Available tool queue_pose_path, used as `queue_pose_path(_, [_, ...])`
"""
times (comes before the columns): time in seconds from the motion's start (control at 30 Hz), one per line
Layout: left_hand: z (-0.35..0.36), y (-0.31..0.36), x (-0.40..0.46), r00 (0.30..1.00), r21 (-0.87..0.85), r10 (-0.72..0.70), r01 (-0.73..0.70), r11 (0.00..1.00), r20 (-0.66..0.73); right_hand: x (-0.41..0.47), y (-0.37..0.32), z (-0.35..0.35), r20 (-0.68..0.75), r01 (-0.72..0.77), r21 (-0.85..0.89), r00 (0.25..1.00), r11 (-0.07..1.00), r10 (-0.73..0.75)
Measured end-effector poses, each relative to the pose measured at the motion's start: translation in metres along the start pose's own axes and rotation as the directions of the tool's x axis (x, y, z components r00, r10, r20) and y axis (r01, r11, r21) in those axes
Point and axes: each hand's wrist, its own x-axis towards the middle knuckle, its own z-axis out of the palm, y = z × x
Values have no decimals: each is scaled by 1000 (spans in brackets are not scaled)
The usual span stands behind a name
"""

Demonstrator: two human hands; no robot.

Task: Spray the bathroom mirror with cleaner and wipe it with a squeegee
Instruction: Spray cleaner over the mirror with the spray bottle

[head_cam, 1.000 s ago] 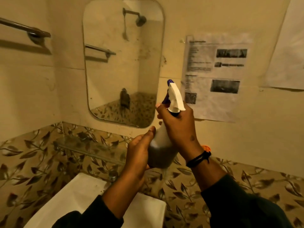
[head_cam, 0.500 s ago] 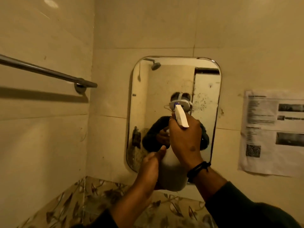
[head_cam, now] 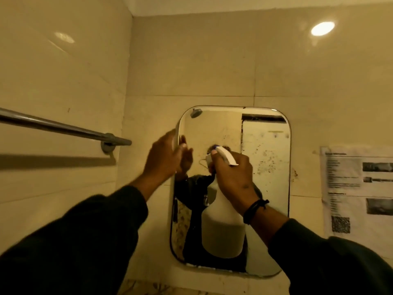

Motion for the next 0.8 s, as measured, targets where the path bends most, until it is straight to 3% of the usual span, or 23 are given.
queue_pose_path(0.1, [-8,-15,35,998,139,45,-38,990,-51,5,-5,14,62,35,-94,998,995,-30])
queue_pose_path(0.23, [1,-19,46,990,310,-6,-39,950,142,21,-5,28,45,90,-266,996,960,-81])
queue_pose_path(0.43, [18,-25,47,958,411,-41,-84,908,284,34,0,27,-64,66,-237,995,969,-83])
queue_pose_path(0.67, [21,-19,51,949,630,-45,-171,758,312,27,8,28,-2,50,-252,999,967,-52])
queue_pose_path(0.8, [15,-19,56,935,627,-43,-201,752,352,28,4,30,-16,46,-238,999,970,-51])
